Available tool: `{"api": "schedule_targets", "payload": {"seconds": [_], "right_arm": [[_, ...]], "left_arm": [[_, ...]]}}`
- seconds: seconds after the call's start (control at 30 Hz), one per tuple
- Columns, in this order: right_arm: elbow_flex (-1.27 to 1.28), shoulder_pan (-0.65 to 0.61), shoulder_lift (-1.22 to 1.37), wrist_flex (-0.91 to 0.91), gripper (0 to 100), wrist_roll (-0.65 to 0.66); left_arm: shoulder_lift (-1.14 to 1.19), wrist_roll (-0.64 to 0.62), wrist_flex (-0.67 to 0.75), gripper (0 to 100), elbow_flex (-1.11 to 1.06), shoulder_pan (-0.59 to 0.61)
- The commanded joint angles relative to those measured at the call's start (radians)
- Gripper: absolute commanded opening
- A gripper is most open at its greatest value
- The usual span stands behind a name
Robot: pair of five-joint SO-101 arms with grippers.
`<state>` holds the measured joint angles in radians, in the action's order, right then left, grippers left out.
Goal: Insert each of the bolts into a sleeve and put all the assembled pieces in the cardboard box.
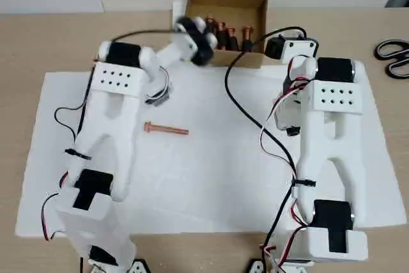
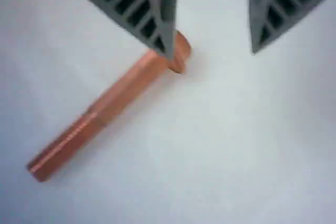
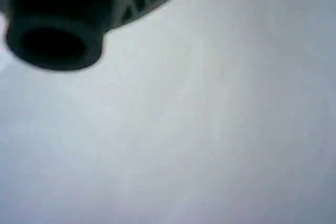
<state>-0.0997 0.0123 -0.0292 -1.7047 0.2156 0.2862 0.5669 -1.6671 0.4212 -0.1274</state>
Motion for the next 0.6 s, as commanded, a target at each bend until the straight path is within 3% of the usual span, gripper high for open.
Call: {"api": "schedule_targets", "payload": {"seconds": [0.0, 0.13, 0.57], "right_arm": [[-0.052, -0.001, -0.059, -0.015, 0.4, 0.005], [-0.052, -0.001, -0.059, -0.013, 0.4, 0.003], [-0.052, -0.001, -0.059, -0.015, 0.4, 0.003]], "left_arm": [[-0.015, -0.407, -0.086, 9, 0.074, -0.009], [-0.015, -0.802, -0.086, 9, 0.039, -0.009], [-0.005, -1.505, -0.072, 9, -0.111, 0.011]]}}
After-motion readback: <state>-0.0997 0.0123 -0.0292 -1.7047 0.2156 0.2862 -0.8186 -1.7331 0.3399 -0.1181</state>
